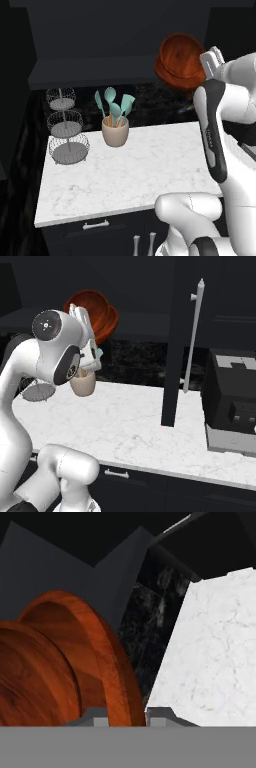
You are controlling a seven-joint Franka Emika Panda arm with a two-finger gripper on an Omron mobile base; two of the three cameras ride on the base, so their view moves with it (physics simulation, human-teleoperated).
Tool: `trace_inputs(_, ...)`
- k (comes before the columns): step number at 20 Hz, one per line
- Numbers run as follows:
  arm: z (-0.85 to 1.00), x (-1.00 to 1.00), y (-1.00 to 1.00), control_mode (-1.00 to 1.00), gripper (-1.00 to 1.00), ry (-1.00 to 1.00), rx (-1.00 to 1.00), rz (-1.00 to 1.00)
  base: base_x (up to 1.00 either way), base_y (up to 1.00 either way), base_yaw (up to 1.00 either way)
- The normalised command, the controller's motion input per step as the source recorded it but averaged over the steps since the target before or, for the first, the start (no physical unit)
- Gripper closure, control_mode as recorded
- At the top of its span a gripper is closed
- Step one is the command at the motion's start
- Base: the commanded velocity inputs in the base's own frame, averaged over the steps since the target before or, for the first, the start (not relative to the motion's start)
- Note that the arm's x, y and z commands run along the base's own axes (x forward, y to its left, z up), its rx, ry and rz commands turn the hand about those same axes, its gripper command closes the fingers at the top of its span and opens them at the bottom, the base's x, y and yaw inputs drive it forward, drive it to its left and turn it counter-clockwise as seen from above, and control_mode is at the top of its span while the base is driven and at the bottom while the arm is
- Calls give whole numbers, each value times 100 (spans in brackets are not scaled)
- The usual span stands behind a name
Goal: Pick up the bowls on the counter and stack them on top of one another in the open cabinet. Place the smaller bowl on top of the larger bowl.
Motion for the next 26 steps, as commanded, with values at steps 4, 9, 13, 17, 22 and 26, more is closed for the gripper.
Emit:
trace_inputs(4,0,95,5,-100,100,2,0,-6,0,0,0)
trace_inputs(9,0,90,5,-100,100,0,0,-6,0,0,0)
trace_inputs(13,0,91,4,-100,100,-2,0,-6,0,0,0)
trace_inputs(17,0,91,1,-100,-100,0,0,-4,0,0,0)
trace_inputs(22,0,89,1,-100,-100,0,0,-4,0,0,0)
trace_inputs(26,0,-14,0,-100,-100,0,0,0,0,0,0)
